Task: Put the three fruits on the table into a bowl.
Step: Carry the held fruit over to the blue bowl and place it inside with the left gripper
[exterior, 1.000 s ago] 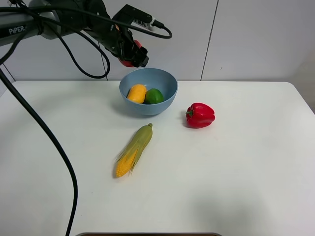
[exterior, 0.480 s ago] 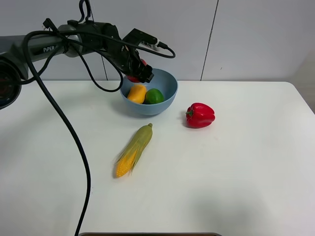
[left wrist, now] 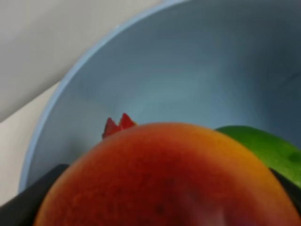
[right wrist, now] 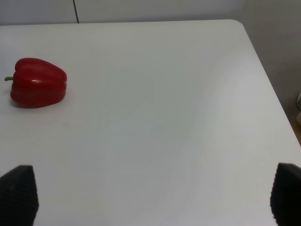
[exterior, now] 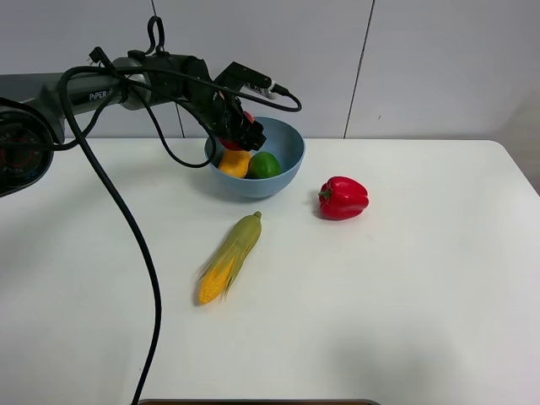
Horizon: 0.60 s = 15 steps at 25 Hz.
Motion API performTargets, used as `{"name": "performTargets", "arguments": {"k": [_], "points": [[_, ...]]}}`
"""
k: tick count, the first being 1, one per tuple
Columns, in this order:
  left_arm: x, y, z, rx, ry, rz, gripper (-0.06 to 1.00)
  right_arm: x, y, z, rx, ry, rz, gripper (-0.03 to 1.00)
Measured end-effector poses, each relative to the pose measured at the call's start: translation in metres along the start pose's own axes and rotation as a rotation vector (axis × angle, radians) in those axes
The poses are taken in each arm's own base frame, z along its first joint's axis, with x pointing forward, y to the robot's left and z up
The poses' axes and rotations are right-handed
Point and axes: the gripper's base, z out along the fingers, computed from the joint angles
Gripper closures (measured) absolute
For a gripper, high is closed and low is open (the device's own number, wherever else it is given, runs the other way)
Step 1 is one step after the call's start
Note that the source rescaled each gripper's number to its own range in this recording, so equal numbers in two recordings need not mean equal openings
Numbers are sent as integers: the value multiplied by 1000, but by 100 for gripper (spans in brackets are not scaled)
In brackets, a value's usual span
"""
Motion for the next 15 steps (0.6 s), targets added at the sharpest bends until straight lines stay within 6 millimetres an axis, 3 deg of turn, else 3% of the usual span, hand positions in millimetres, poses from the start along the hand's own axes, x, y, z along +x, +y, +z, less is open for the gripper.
{"name": "performTargets", "arguments": {"k": [12, 14, 15], "points": [[-1, -6, 1, 28, -3, 41, 91, 0, 0, 0, 0, 0, 0, -3], [-1, -9, 1, 32, -3, 51, 82, 0, 0, 0, 0, 0, 0, -3], [-1, -9, 1, 33, -4, 51, 66, 0, 0, 0, 0, 0, 0, -3]]}}
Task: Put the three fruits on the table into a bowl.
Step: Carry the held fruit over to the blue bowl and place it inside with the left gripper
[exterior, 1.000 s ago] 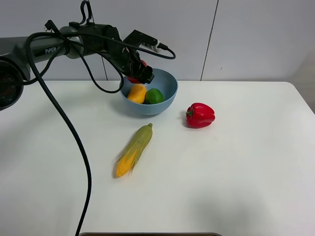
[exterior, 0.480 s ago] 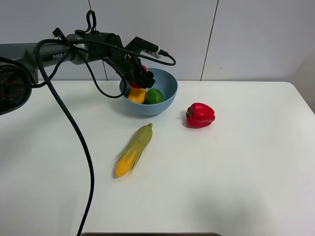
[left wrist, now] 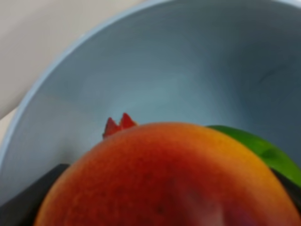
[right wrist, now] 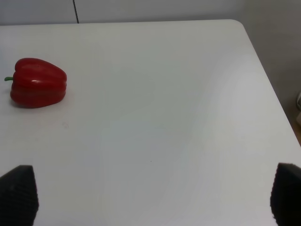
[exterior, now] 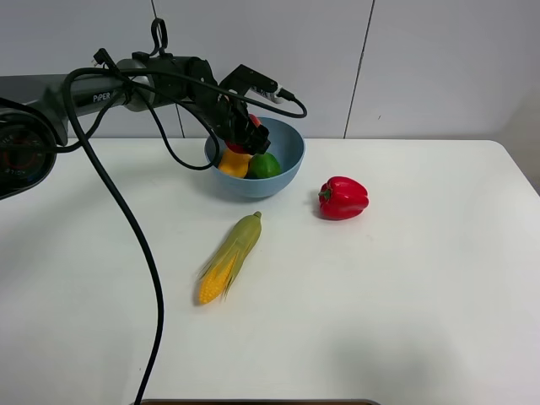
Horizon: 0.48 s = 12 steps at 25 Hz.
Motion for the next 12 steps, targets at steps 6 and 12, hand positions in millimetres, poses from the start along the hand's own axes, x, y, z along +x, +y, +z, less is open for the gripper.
{"name": "performTargets", "arguments": {"k": [6, 12], "points": [[-1, -3, 0, 1, -1, 15, 0, 0, 0, 0, 0, 0, 0, -3], [-1, -3, 0, -2, -7, 15, -2, 0, 0, 0, 0, 0, 0, -3]]}}
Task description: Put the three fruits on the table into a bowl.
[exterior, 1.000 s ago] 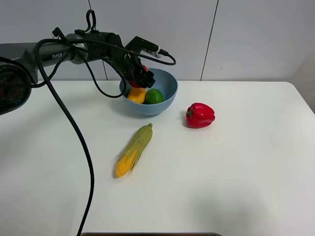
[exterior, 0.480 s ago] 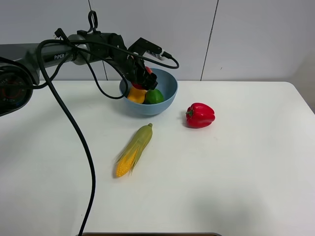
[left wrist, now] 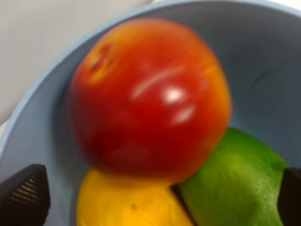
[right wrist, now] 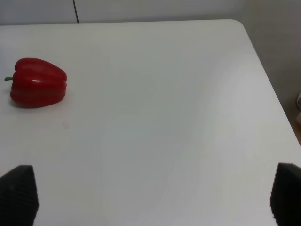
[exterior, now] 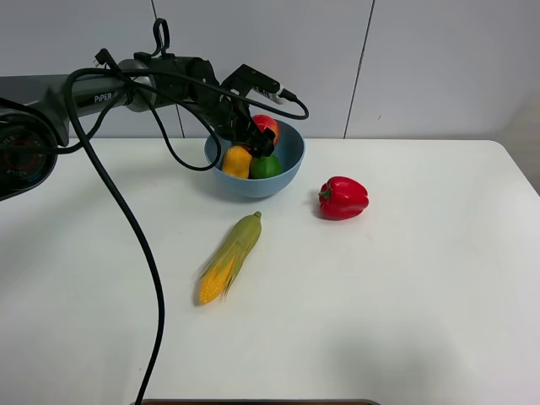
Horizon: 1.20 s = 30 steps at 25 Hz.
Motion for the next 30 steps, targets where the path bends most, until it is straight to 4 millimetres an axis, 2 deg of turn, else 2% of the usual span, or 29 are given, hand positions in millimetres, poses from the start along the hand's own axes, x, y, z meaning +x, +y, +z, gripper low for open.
{"name": "performTargets", "arguments": {"k": [15, 18, 24, 30], "points": [[2, -1, 0, 11, 26, -4, -2, 0, 0, 0, 0, 0, 0, -3], [-1, -1, -5, 12, 25, -3, -2, 0, 0, 0, 0, 0, 0, -3], [-16, 2, -36, 10, 27, 17, -2, 0, 0, 0, 0, 0, 0, -3], [-45, 6, -96, -16, -46, 31, -2, 0, 0, 0, 0, 0, 0, -3]]}}
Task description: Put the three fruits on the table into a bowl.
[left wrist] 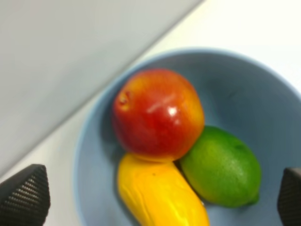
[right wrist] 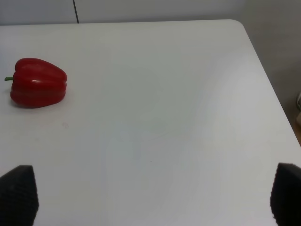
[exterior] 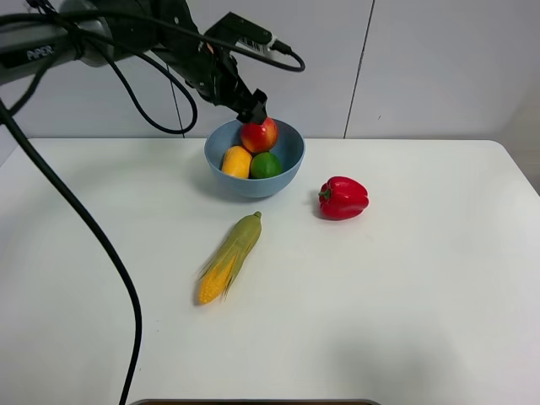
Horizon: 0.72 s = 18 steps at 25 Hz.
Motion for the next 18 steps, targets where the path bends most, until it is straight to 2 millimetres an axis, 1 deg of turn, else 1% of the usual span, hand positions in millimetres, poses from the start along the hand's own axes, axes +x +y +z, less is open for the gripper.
{"name": "performTargets", "arguments": {"k": [1, 4, 9, 13, 18], "points": [[-4, 1, -10, -5, -12, 3, -2, 0, 0, 0, 0, 0, 0, -3], [-19, 8, -47, -30, -66, 2, -2, 0, 0, 0, 0, 0, 0, -3], [-29, 28, -107, -98, -110, -13, -3, 0, 0, 0, 0, 0, 0, -3], [-27, 46, -150, -174, -105, -41, -3, 0, 0, 0, 0, 0, 0, -3], [-16, 66, -200, -265, -67, -84, -3, 0, 0, 0, 0, 0, 0, -3]]}}
